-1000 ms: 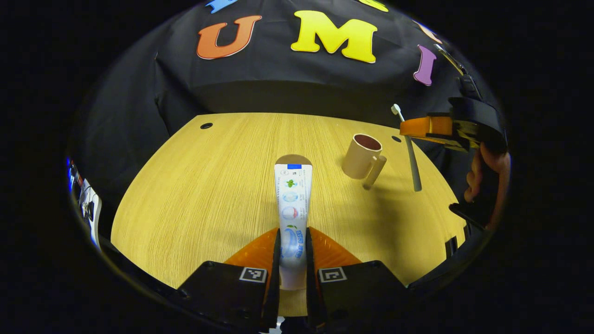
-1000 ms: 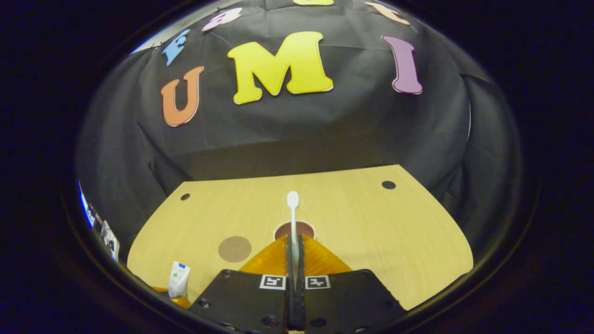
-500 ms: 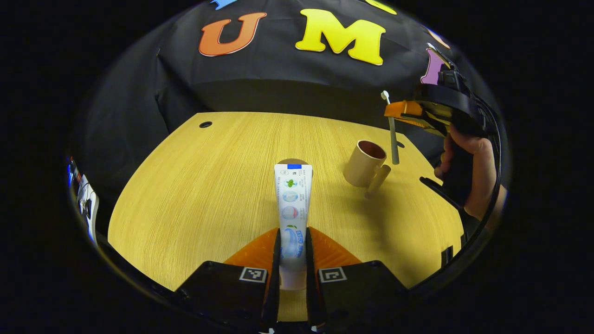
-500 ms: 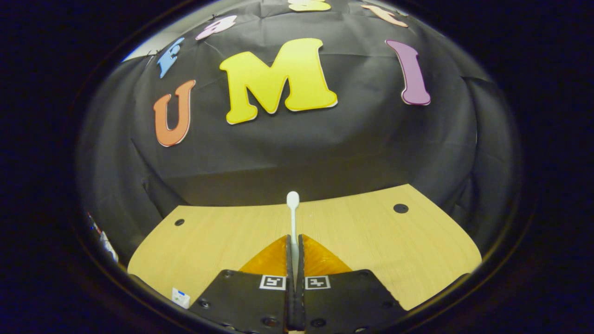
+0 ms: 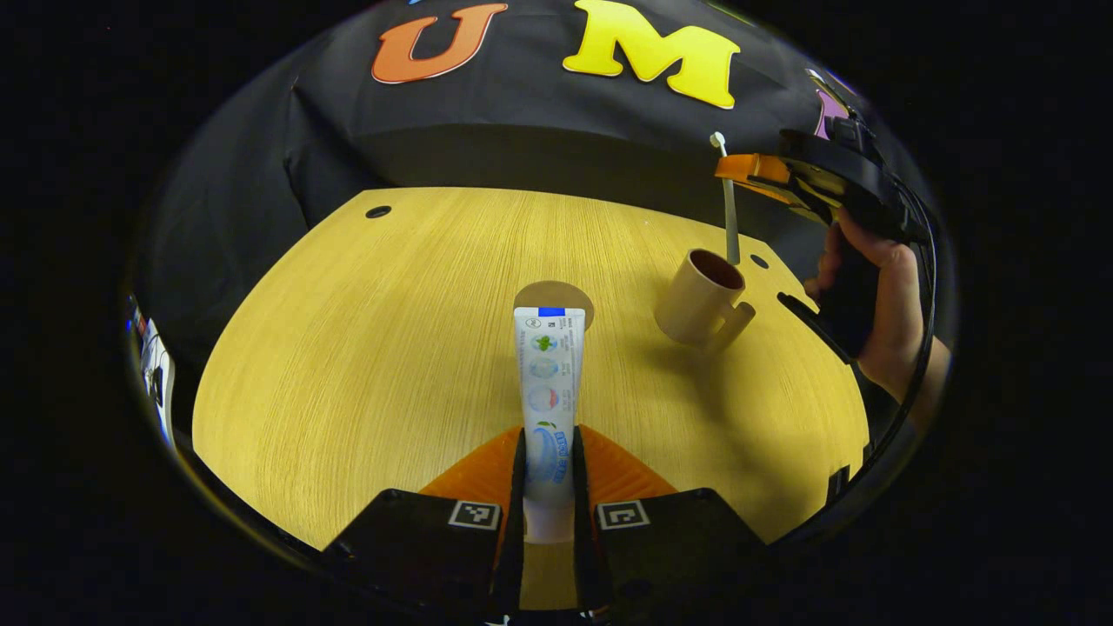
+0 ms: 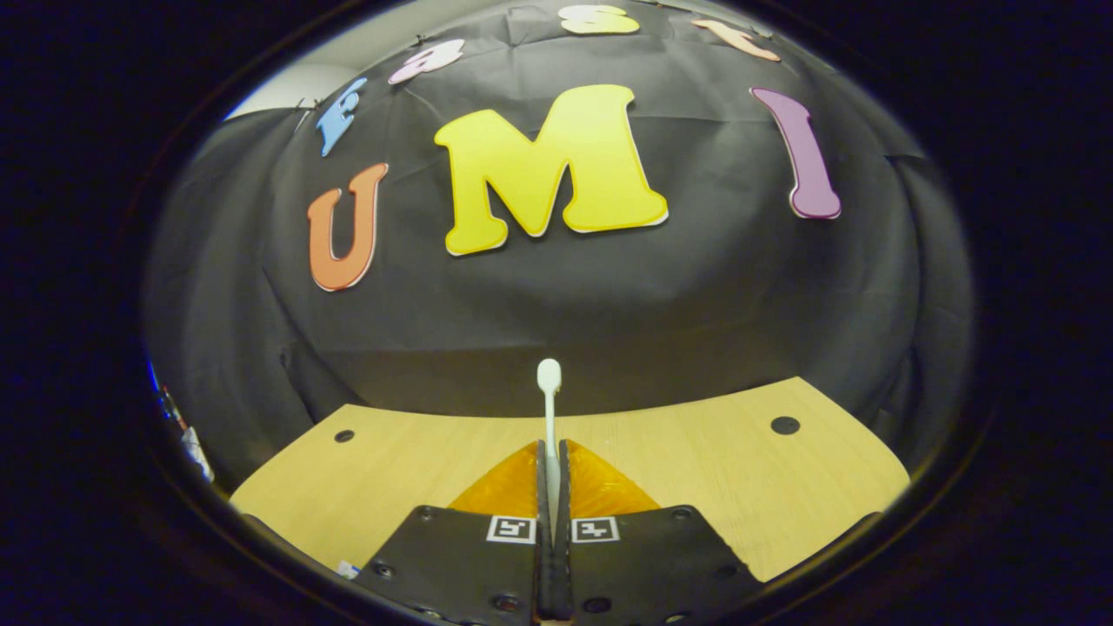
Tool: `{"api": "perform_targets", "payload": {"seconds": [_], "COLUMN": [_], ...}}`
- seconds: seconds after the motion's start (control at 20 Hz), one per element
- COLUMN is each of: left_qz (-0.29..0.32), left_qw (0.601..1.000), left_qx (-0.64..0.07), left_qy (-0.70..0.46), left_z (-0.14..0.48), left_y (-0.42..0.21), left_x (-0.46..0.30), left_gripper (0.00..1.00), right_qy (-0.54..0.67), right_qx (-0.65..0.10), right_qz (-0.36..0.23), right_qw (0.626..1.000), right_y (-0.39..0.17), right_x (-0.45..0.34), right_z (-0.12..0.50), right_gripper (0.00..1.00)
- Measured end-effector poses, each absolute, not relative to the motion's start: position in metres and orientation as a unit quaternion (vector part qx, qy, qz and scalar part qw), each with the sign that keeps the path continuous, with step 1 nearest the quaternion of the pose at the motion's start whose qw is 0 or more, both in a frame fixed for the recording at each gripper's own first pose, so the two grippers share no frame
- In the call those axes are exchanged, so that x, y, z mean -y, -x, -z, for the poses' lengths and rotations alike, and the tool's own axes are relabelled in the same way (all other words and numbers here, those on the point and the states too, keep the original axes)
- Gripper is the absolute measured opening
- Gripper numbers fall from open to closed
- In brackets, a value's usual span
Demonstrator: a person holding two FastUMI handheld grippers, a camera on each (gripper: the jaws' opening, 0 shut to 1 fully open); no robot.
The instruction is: Put the toothbrush and toothpaste on the desktop into the cup, then pick up the cup and place it on the coaster on the desktop.
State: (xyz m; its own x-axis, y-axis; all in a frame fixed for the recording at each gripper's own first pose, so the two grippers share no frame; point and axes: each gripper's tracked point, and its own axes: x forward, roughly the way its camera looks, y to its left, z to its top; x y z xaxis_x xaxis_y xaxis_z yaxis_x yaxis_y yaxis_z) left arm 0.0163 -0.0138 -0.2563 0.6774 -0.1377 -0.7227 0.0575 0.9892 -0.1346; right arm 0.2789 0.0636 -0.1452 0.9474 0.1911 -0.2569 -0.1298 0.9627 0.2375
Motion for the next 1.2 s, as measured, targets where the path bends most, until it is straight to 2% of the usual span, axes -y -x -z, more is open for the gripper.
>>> {"api": "perform_targets", "payload": {"seconds": [0.55, 0.9, 1.0, 1.05, 1.1, 1.2], "left_qz": [0.052, 0.044, 0.046, 0.049, 0.053, 0.064], "left_qw": [0.909, 0.915, 0.921, 0.925, 0.930, 0.940], "left_qx": [-0.411, -0.400, -0.386, -0.375, -0.363, -0.333], "left_qy": [0.039, 0.029, 0.027, 0.027, 0.028, 0.023], "left_z": [0.262, 0.256, 0.246, 0.241, 0.234, 0.218], "left_y": [-0.027, -0.030, -0.030, -0.032, -0.035, -0.051], "left_x": [0.009, 0.002, 0.004, 0.005, 0.008, 0.020], "left_gripper": [0.27, 0.27, 0.27, 0.27, 0.27, 0.27], "right_qy": [-0.129, -0.126, -0.128, -0.128, -0.127, -0.128], "right_qx": [-0.136, -0.154, -0.154, -0.151, -0.149, -0.146], "right_qz": [-0.069, -0.081, -0.083, -0.082, -0.080, -0.078], "right_qw": [0.980, 0.977, 0.976, 0.977, 0.977, 0.978], "right_y": [-0.294, -0.277, -0.269, -0.267, -0.263, -0.256], "right_x": [-0.055, -0.061, -0.059, -0.057, -0.054, -0.048], "right_z": [0.158, 0.169, 0.165, 0.162, 0.158, 0.152], "right_gripper": [0.00, 0.11, 0.31, 0.37, 0.57, 0.58]}}
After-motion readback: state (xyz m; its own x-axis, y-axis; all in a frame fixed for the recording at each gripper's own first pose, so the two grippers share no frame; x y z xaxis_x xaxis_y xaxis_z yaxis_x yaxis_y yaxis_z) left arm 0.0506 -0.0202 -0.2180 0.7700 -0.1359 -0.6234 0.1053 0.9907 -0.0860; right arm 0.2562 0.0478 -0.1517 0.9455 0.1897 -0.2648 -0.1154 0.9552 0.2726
